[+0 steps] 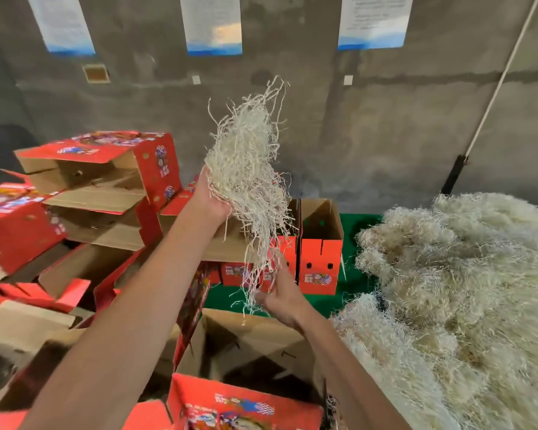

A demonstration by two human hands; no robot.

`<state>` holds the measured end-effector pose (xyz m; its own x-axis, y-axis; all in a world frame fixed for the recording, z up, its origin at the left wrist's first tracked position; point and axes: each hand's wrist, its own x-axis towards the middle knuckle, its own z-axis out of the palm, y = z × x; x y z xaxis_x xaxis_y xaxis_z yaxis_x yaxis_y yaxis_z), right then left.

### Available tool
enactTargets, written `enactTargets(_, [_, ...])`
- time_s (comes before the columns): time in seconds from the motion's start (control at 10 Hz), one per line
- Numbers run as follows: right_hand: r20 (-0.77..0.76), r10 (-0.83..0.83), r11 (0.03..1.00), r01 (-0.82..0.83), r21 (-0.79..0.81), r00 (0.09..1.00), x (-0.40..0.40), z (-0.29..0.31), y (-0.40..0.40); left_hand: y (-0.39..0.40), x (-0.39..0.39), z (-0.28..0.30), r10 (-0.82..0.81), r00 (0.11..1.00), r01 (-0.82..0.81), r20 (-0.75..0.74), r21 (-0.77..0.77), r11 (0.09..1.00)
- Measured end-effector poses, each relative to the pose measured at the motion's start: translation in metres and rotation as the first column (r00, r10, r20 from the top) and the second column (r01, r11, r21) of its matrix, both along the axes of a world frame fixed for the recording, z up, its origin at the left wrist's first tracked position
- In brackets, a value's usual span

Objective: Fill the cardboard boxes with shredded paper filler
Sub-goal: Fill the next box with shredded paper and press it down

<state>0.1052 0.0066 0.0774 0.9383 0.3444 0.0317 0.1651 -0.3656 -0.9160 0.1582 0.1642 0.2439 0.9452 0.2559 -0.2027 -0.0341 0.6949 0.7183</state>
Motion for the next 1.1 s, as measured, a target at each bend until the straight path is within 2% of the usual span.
enactTargets(0.1, [0.073, -0.072, 0.996, 0.076, -0.055, 0.995, 0.011, 0.003, 0.014, -0.018, -0.007, 0.017, -0.113, 0.976, 0.121, 0.187, -0.032, 0.992])
enactTargets(0.2, [0.061, -0.151, 0.983, 0.156, -0.095, 0.987, 0.025, -0.013, 0.004, -0.014, -0.009, 0.020, -0.137, 0.975, 0.130, 0.172, 0.050, 0.990])
enactTargets(0.3, [0.080, -0.352, 0.921, 0.360, -0.150, 0.933, 0.038, -0.039, -0.028, 0.014, 0.000, 0.016, -0.054, 0.997, 0.052, 0.058, 0.031, 0.998])
enactTargets(0.4, [-0.005, -0.452, 0.879, 0.444, -0.173, 0.892, 0.042, -0.069, -0.065, 0.038, 0.008, 0.017, 0.053, 0.999, -0.052, -0.006, 0.082, 0.995])
enactTargets(0.5, [-0.022, -0.555, 0.796, 0.523, -0.305, 0.831, 0.043, -0.098, -0.103, 0.053, 0.022, 0.018, 0.064, 0.995, -0.059, 0.078, -0.071, 0.996])
enactTargets(0.6, [-0.053, -0.633, 0.706, 0.547, -0.449, 0.773, 0.037, -0.115, -0.133, 0.055, 0.025, 0.019, 0.064, 0.992, -0.052, 0.112, -0.107, 0.993])
enactTargets(0.7, [-0.080, -0.606, 0.565, 0.358, -0.743, 0.792, 0.031, -0.103, -0.131, 0.046, 0.026, 0.022, 0.041, 0.989, -0.024, 0.144, -0.117, 0.993])
enactTargets(0.8, [0.028, -0.473, 0.610, 0.351, -0.711, 0.880, 0.033, -0.059, -0.098, 0.034, 0.027, 0.028, 0.017, 0.980, 0.001, 0.201, -0.091, 0.996])
enactTargets(0.9, [0.083, -0.229, 0.936, 0.243, -0.255, 0.970, 0.030, -0.020, -0.061, 0.025, 0.029, 0.039, 0.030, 0.970, -0.007, 0.243, -0.093, 0.996])
enactTargets(1.0, [-0.107, 0.076, 0.997, -0.075, 0.019, 0.991, 0.018, -0.004, -0.028, 0.017, 0.029, 0.044, 0.025, 0.974, 0.007, 0.224, -0.142, 0.990])
enactTargets(1.1, [-0.170, 0.111, 0.991, -0.095, 0.094, 0.979, 0.019, -0.016, -0.010, 0.018, 0.027, 0.040, 0.022, 0.979, 0.007, 0.201, -0.139, 0.990])
